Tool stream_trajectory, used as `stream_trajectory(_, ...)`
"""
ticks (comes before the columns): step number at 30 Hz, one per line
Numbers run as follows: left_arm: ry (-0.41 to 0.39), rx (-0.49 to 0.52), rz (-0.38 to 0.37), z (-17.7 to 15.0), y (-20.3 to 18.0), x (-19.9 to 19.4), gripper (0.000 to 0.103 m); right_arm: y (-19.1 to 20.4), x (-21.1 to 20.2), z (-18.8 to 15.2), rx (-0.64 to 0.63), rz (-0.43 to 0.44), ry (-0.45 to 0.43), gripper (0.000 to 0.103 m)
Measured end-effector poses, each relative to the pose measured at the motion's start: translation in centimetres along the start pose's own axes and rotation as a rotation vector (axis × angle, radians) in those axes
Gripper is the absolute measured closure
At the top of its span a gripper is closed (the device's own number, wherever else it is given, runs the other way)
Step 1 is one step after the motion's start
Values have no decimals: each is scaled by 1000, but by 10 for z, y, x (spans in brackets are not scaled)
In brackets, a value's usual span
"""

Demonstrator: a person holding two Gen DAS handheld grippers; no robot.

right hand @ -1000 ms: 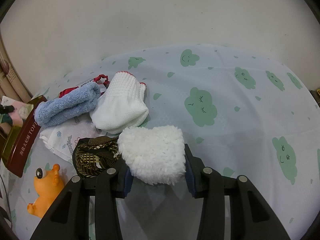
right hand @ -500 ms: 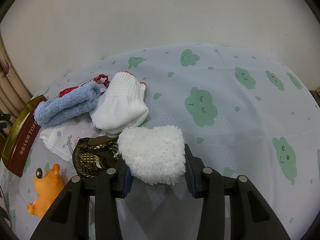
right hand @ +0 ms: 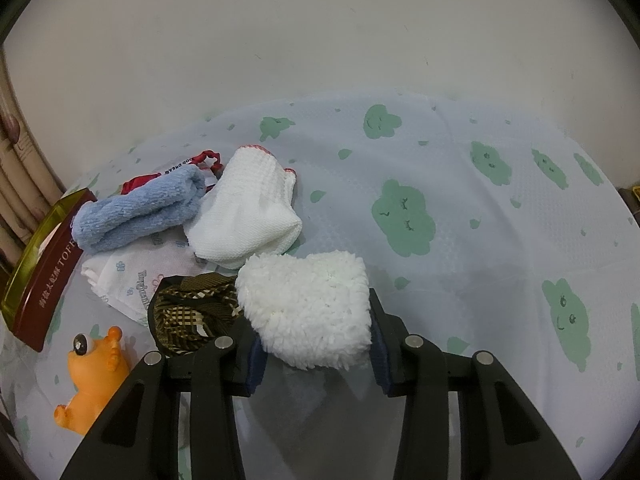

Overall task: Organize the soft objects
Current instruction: 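Carry the wipes packet into the tin and open the left tool, then carry the white pompom into the tin and open the right tool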

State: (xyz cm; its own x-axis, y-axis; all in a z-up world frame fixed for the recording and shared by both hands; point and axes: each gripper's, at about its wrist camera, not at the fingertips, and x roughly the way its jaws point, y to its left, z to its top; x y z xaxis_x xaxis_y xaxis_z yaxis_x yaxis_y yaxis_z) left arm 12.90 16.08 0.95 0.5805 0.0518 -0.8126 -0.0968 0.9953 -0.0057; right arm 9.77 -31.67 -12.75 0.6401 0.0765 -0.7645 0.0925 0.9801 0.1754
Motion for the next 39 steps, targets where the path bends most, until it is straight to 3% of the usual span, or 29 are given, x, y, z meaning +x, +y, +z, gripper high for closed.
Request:
stream_trajectory(11, -56, -19, 106, -24, 26, 4, 47, 14, -17, 9, -37, -72, -2, 65)
stream_trajectory(18, -87, -47, 144, -34, 46, 6, 47, 46, -37, 21, -83, -90, -15, 65)
stream_trajectory(23, -135, -49, 184, -41, 58, 2, 47, 88, -52, 31, -149, -42, -31, 65)
stream_trajectory(29, -130, -95, 158, -42, 72, 4, 46, 155, -65, 41, -237, 60, -36, 65)
stream_trajectory(39, -161, -180, 198, -43, 92, -2, 46, 264, -50, 34, -369, 236, 18, 65)
